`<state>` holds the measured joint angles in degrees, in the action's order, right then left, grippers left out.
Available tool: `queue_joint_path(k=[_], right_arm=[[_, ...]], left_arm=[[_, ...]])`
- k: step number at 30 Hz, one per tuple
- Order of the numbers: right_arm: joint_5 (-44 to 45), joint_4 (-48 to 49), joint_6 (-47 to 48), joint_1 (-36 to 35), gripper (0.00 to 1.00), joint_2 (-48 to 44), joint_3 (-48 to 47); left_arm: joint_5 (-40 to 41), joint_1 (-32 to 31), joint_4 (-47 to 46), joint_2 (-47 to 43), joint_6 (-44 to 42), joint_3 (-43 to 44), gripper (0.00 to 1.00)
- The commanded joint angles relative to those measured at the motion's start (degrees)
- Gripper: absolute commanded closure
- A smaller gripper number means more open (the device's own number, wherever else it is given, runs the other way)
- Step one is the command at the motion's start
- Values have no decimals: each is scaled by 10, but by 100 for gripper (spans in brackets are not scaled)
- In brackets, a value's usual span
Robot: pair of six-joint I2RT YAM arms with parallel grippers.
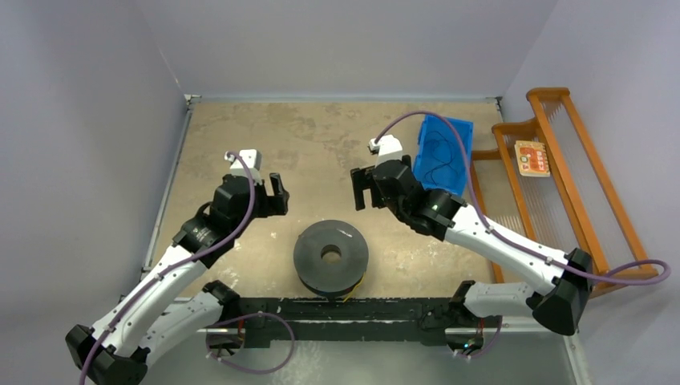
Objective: Wrap the cables
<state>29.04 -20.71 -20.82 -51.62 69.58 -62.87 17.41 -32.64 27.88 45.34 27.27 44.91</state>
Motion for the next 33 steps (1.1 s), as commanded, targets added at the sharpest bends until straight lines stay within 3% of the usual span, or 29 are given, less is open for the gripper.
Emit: queue_joint_path(k=[1,19,33], right_arm=[[-55,-1,9,1,1,-13,14],[-270,-1,39,-20,3,72,58],[-252,-3,21,-60,2,170,28]], left_arm=[[8,4,-24,2,-2,10,17],[9,5,-21,4,-5,12,17],[5,5,-20,-7,-3,11,17]])
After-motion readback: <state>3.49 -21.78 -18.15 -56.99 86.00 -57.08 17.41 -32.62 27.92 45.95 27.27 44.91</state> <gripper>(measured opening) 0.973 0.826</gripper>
